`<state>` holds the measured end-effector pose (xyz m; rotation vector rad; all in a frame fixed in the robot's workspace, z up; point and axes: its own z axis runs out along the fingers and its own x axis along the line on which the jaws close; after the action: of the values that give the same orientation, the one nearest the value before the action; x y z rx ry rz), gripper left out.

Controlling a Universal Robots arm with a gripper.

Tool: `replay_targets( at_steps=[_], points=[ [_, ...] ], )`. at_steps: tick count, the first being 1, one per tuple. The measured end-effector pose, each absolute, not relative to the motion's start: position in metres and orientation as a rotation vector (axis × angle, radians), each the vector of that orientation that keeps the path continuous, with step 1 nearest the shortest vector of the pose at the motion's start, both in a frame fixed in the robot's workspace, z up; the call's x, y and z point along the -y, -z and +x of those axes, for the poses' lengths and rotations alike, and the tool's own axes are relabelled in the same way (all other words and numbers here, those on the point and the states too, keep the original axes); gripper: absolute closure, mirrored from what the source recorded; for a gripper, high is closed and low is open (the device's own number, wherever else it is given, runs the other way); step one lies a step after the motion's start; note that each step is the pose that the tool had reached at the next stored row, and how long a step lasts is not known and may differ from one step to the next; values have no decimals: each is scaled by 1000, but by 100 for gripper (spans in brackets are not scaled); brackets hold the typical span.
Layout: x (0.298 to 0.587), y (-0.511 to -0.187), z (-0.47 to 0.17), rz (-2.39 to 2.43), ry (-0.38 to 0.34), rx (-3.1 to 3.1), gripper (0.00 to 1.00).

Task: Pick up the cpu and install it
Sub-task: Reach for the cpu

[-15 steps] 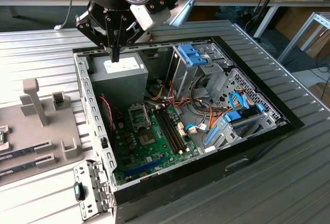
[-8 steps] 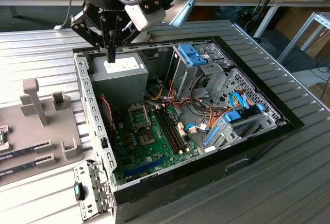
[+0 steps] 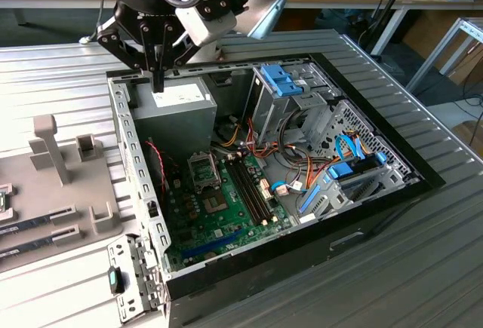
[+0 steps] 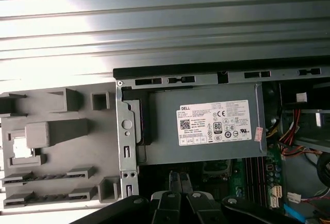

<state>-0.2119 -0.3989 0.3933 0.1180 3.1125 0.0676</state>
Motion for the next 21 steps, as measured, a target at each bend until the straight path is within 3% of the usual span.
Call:
replay_targets(
  at_steps=[21],
  points=[
    [399,-393,-232,118,-68,-3112,89]
  ],
)
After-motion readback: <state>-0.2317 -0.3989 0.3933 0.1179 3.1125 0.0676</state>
